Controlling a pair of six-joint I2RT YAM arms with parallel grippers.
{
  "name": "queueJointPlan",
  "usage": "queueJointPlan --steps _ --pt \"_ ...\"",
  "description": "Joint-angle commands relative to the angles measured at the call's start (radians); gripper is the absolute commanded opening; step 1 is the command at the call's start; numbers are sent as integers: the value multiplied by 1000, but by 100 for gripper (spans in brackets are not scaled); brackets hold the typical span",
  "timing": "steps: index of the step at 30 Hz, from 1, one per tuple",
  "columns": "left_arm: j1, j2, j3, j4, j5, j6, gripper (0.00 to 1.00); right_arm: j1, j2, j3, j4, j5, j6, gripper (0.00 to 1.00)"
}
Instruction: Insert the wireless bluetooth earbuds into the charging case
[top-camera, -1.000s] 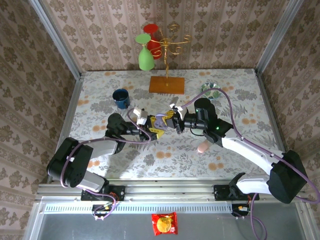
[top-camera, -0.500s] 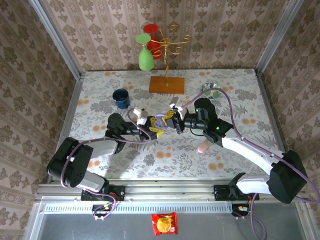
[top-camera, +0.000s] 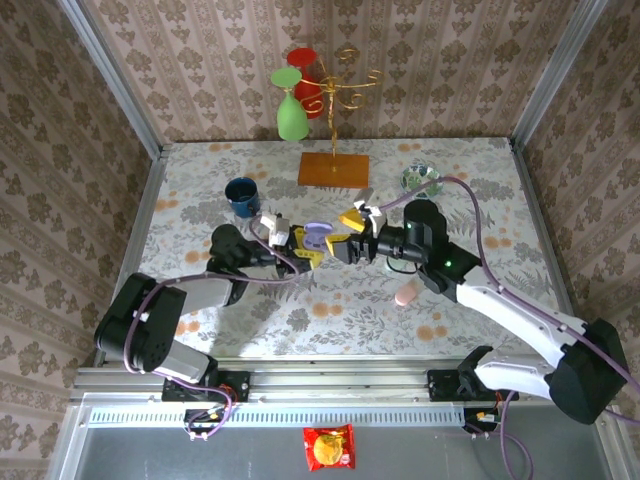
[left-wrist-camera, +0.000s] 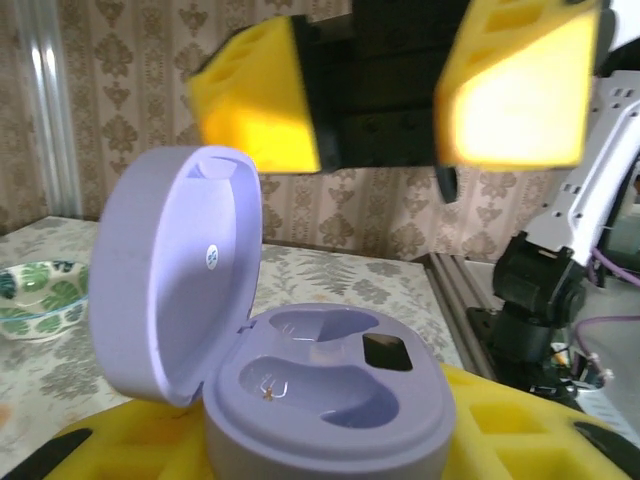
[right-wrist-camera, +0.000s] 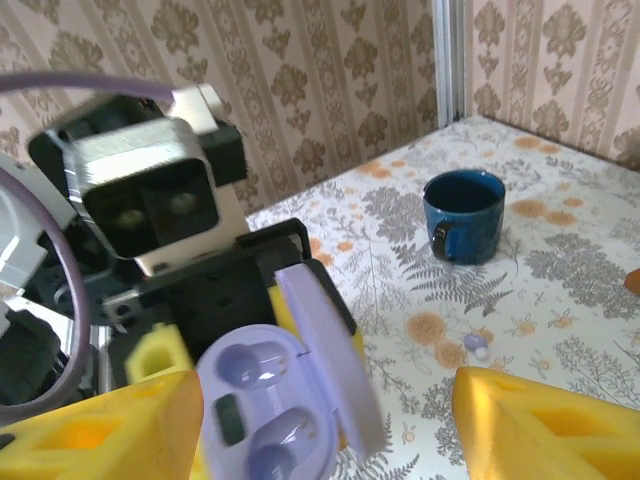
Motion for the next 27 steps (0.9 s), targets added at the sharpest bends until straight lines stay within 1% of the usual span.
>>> queueJointPlan --steps 1,3,7,9,11,13,15,20,24,27 --pt "55 23 15 27 -34 41 43 -21 -45 -63 108 59 132 68" --pt "84 30 36 28 -34 30 43 -32 -56 -112 171 87 201 67" --pt "124 30 48 28 -60 34 43 -33 -53 -158 188 191 290 67" --pt "141 29 48 28 -64 37 43 -36 -27 -157 159 237 311 67" --pt "156 25 44 29 -65 39 43 -39 21 -120 74 276 324 67" --pt "170 15 35 28 -75 41 43 -42 81 -92 43 262 320 67" --pt "182 -1 22 28 -88 43 43 -48 156 -54 21 222 323 67" --pt "189 -47 -10 28 -132 43 43 -68 355 51 4 167 348 67" --pt "188 -76 -30 30 -156 35 43 -73 530 196 -85 129 331 67" --pt "188 -95 -41 29 -163 33 42 -73 659 301 -128 77 324 67"
